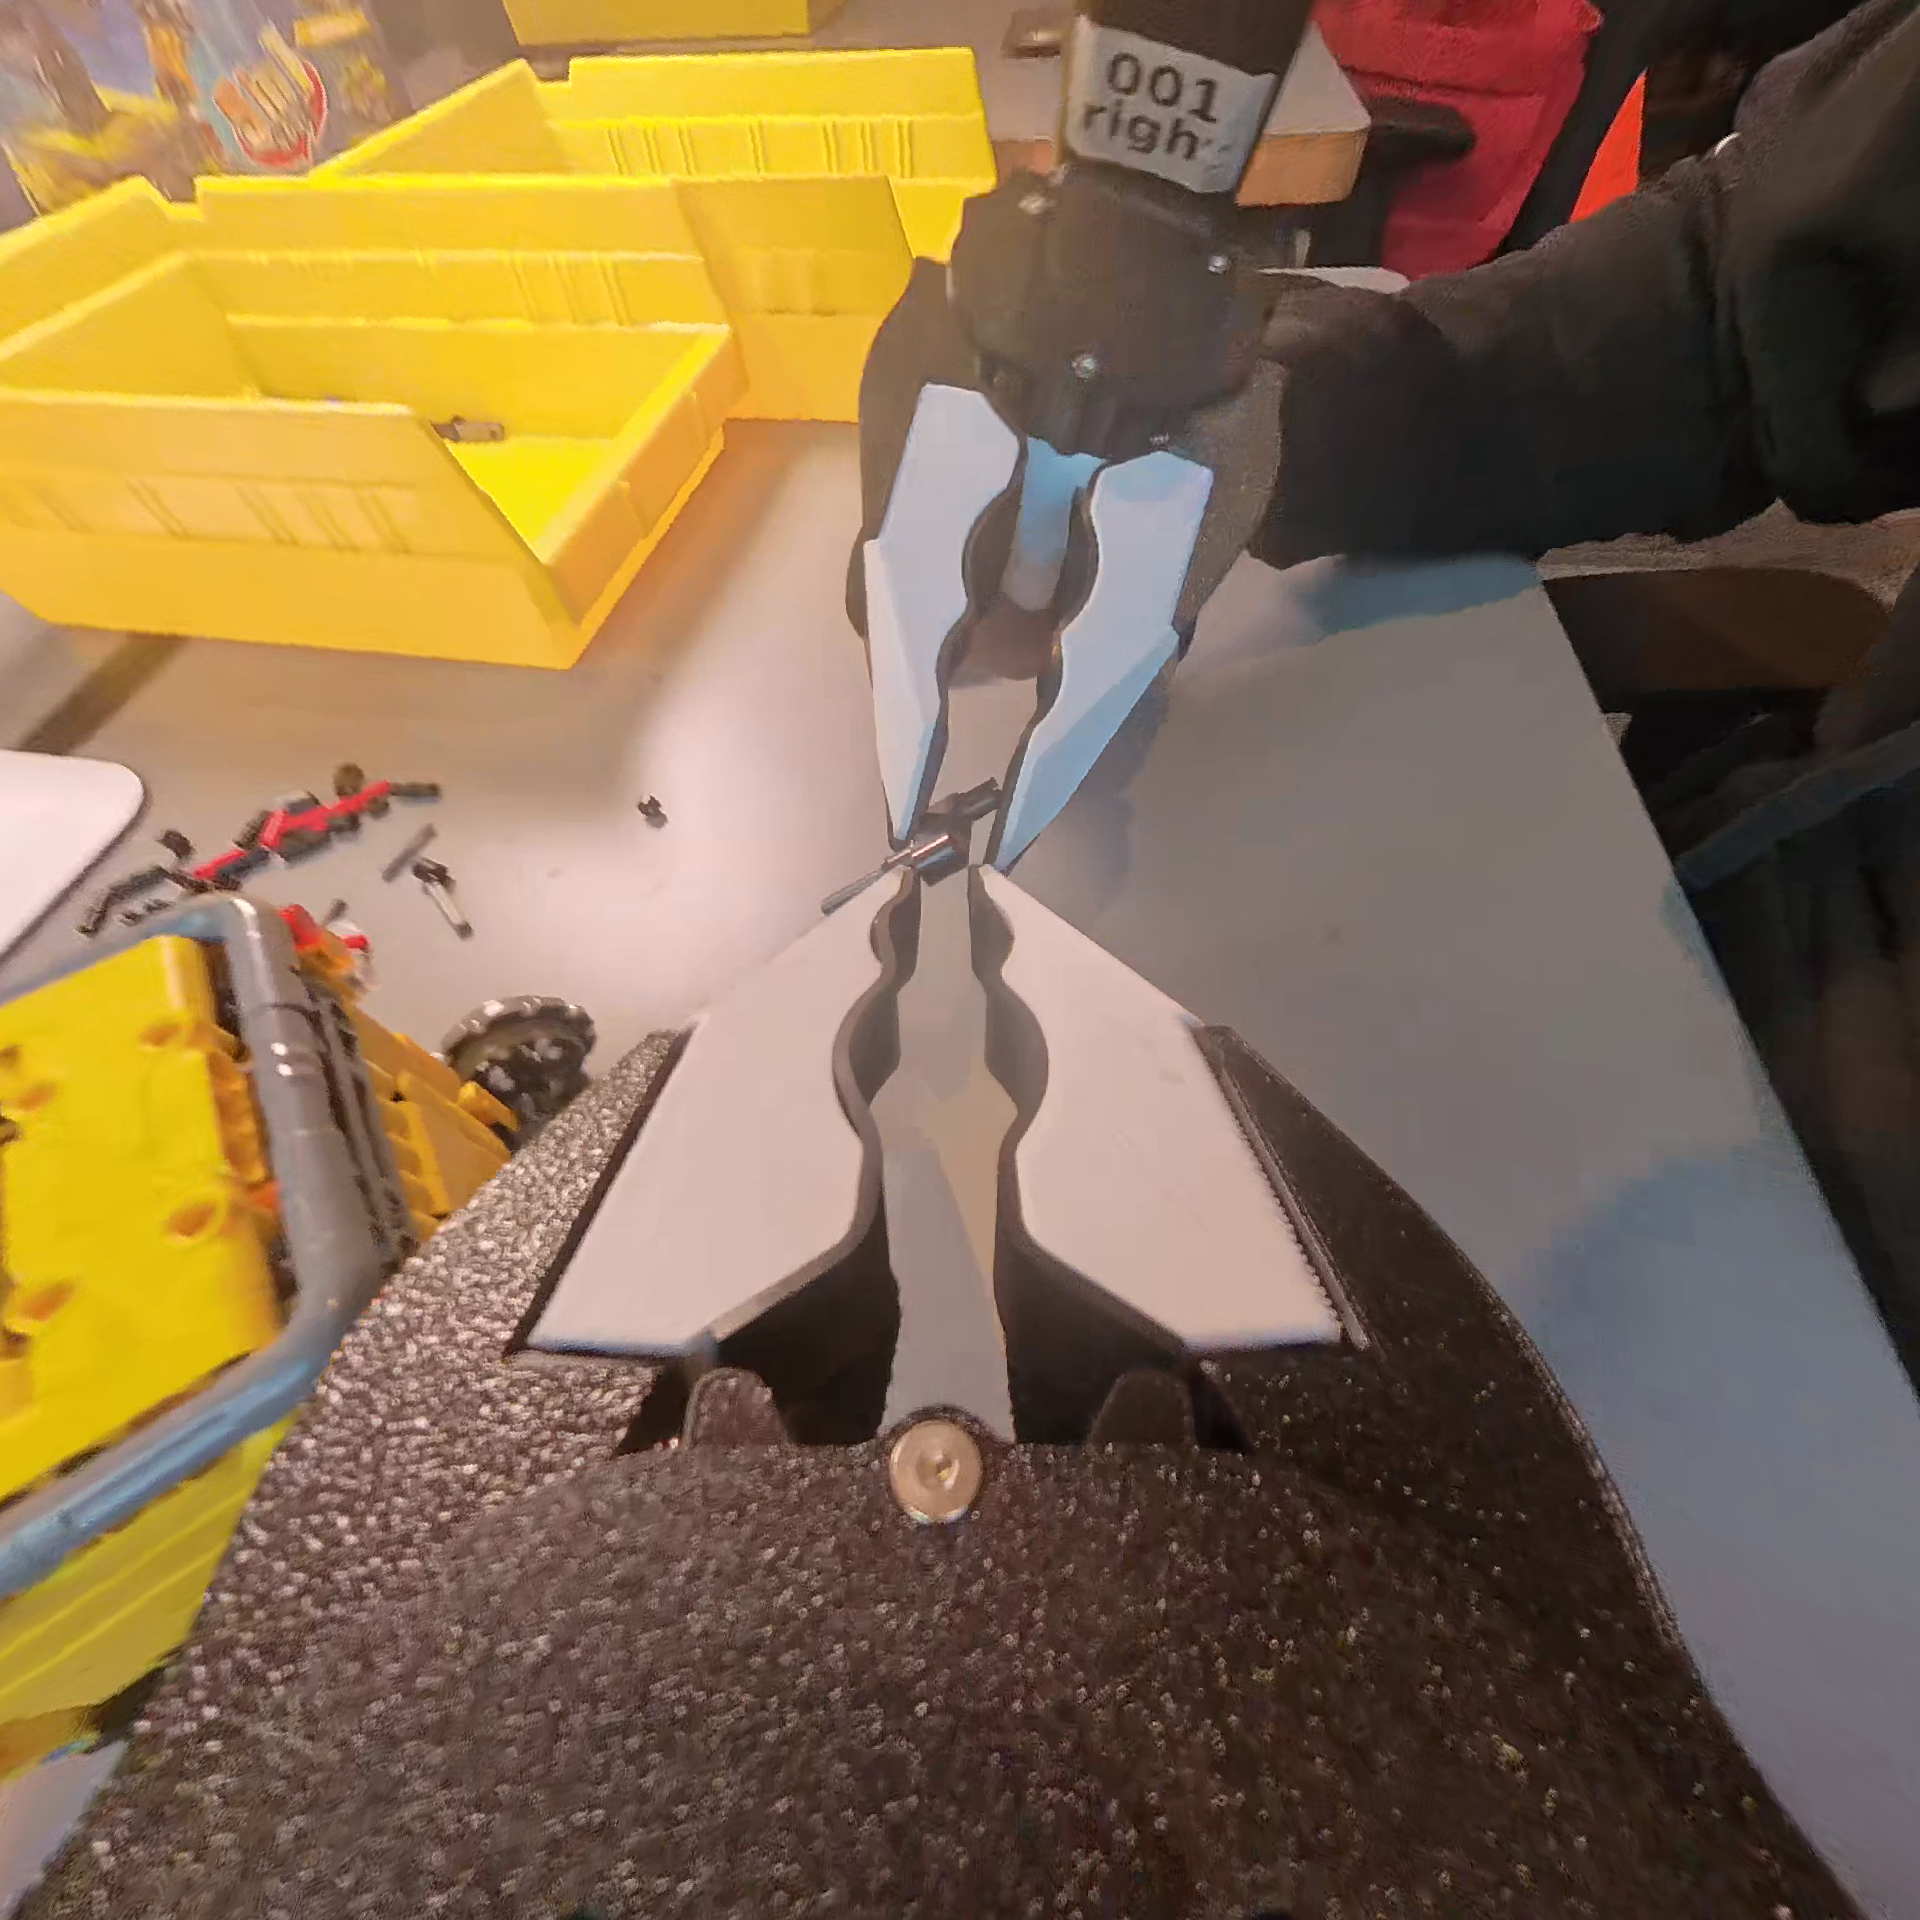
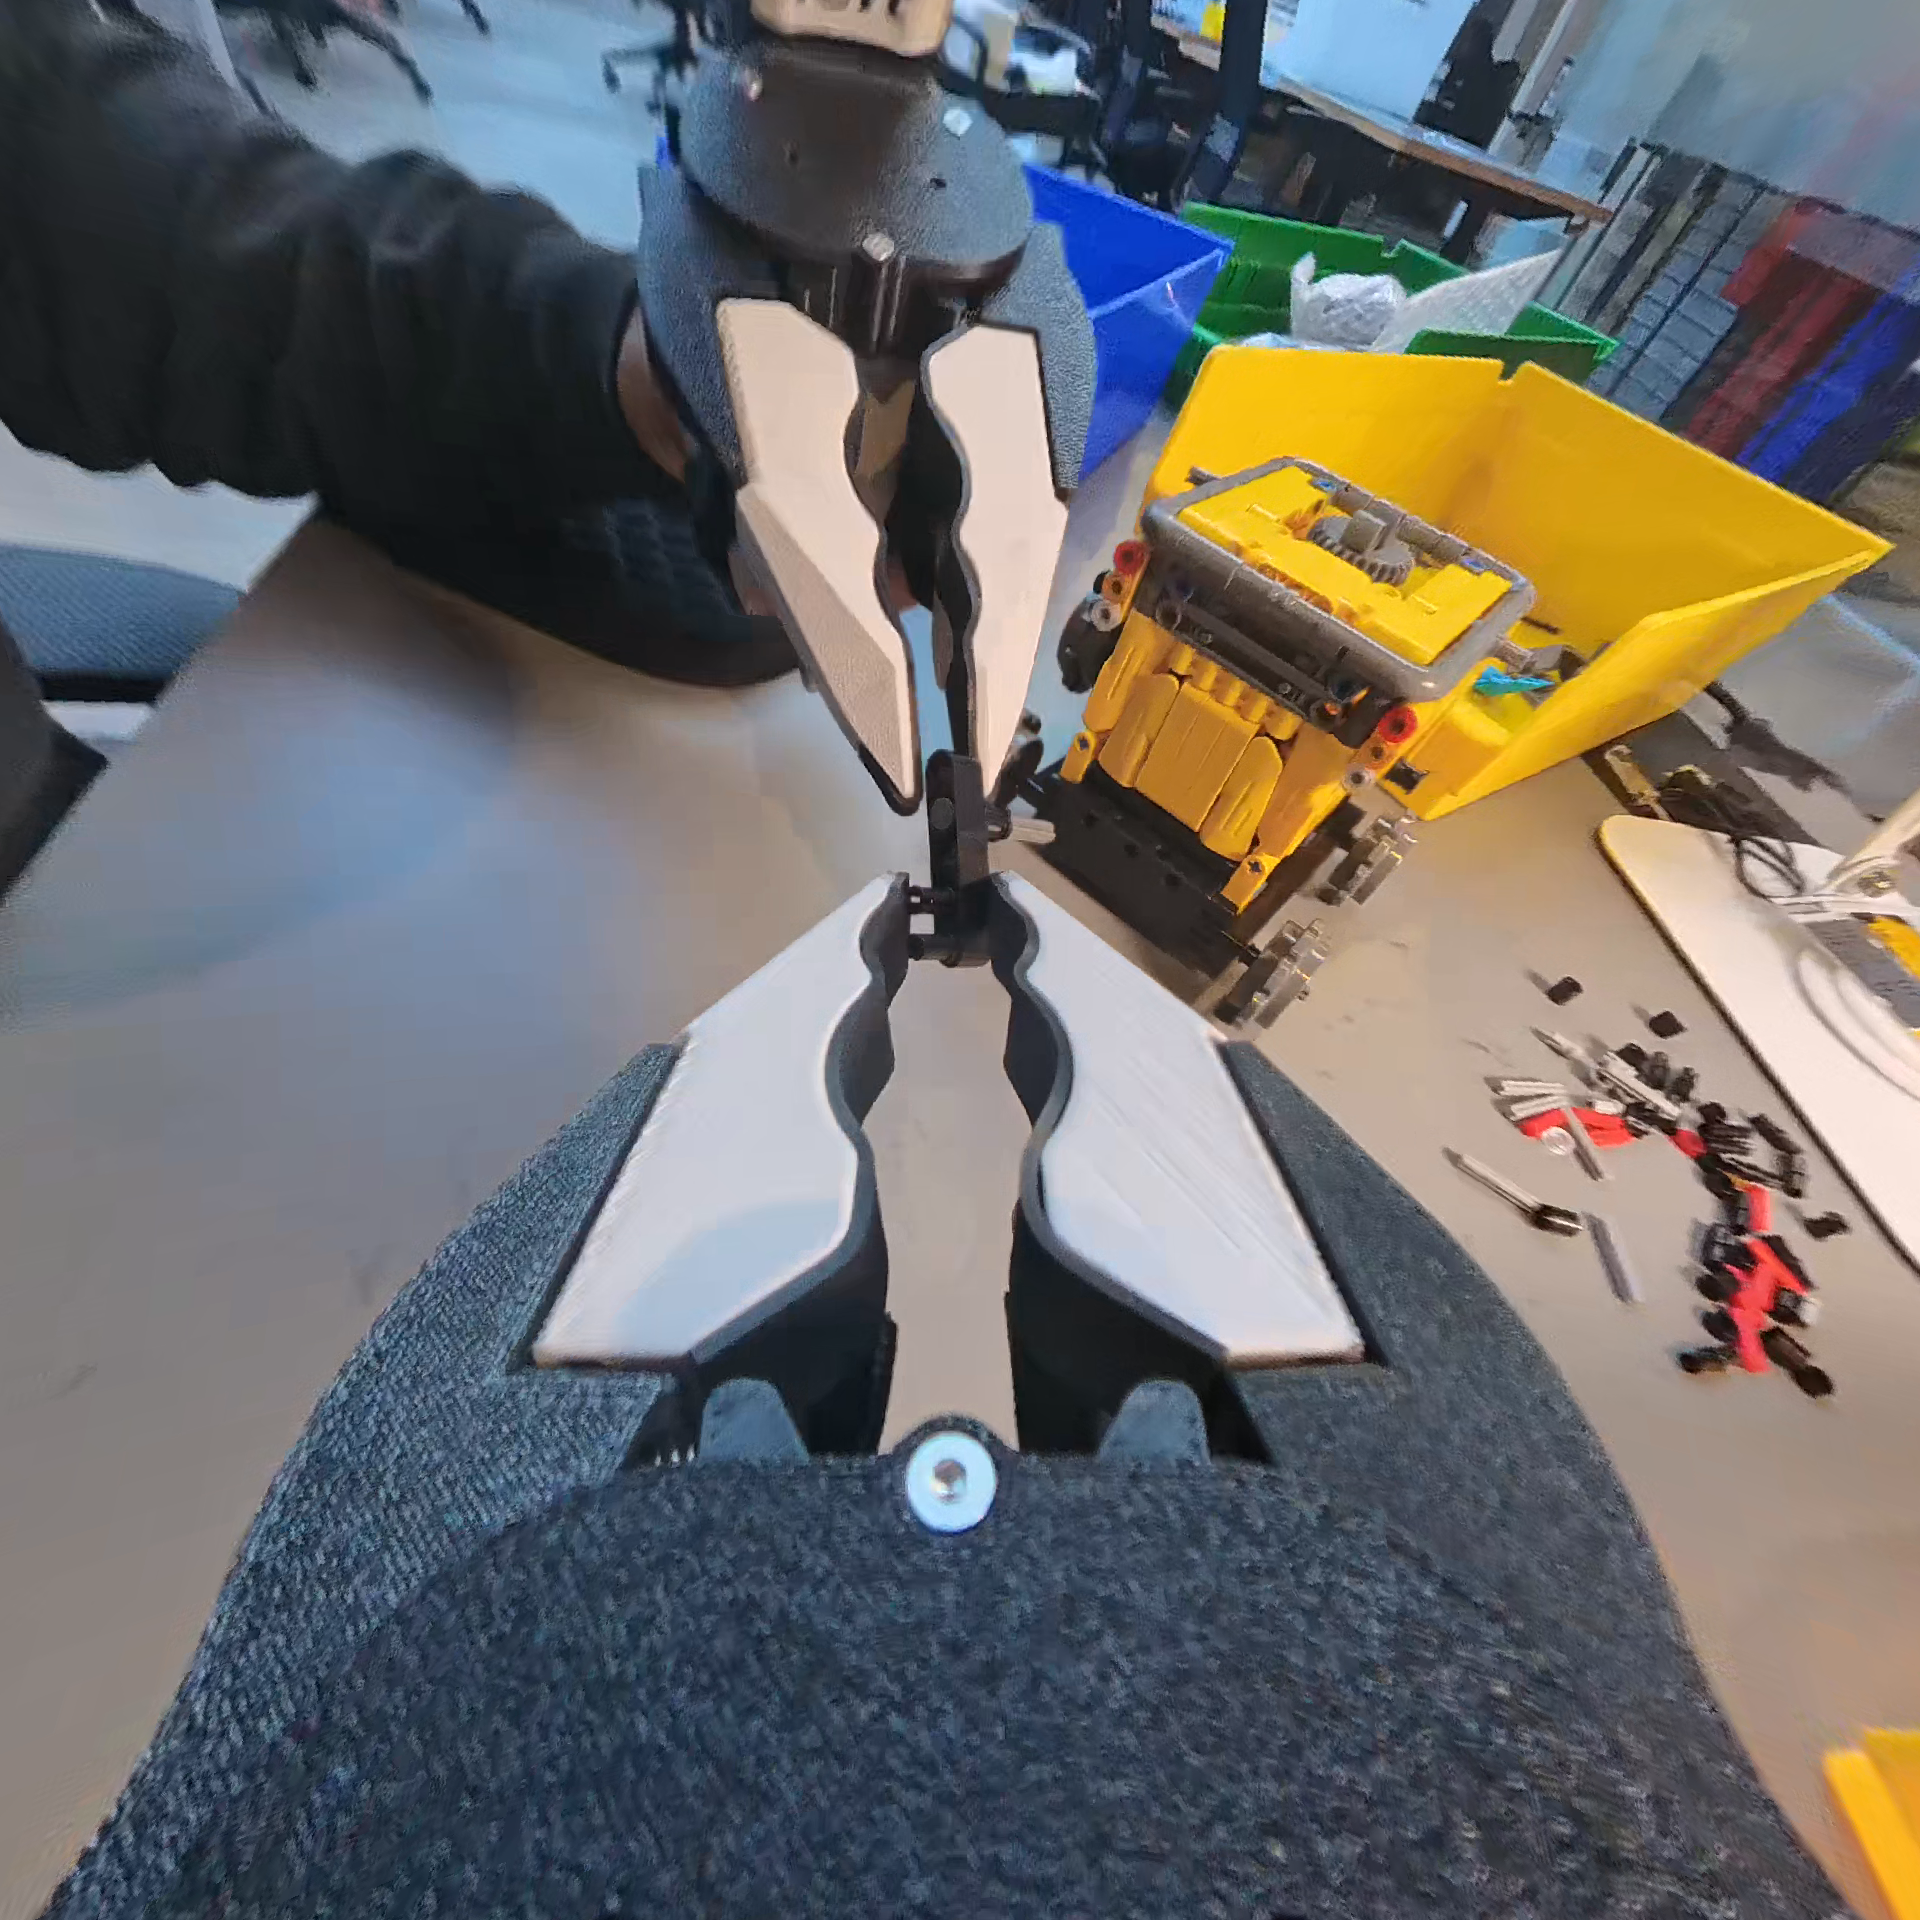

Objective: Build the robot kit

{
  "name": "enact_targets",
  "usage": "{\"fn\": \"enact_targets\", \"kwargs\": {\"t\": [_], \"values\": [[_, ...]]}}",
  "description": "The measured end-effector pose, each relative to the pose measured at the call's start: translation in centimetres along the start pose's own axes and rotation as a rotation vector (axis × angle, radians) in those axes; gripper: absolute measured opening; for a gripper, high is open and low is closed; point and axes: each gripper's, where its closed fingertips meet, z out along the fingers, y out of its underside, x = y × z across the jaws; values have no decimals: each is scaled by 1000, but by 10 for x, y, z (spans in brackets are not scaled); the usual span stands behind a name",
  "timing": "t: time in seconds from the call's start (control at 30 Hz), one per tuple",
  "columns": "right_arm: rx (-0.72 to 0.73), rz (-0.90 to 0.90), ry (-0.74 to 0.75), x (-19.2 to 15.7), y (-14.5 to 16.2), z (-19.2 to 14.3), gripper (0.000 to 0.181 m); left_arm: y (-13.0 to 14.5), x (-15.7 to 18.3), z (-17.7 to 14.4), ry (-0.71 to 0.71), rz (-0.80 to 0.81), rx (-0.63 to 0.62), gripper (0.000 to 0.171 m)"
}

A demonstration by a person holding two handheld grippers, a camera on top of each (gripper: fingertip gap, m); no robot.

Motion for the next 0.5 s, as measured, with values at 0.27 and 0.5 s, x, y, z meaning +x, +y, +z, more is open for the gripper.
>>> {"fn": "enact_targets", "kwargs": {"t": [0.27, 0.5], "values": [[214, 188, -171, -17, -24, -14, 15, -18, 15, -11, 78, -5, 234, 11], [373, 418, -264, -14, -41, -18, 15, -29, 15, -23, 135, -97, 352, 20]]}}
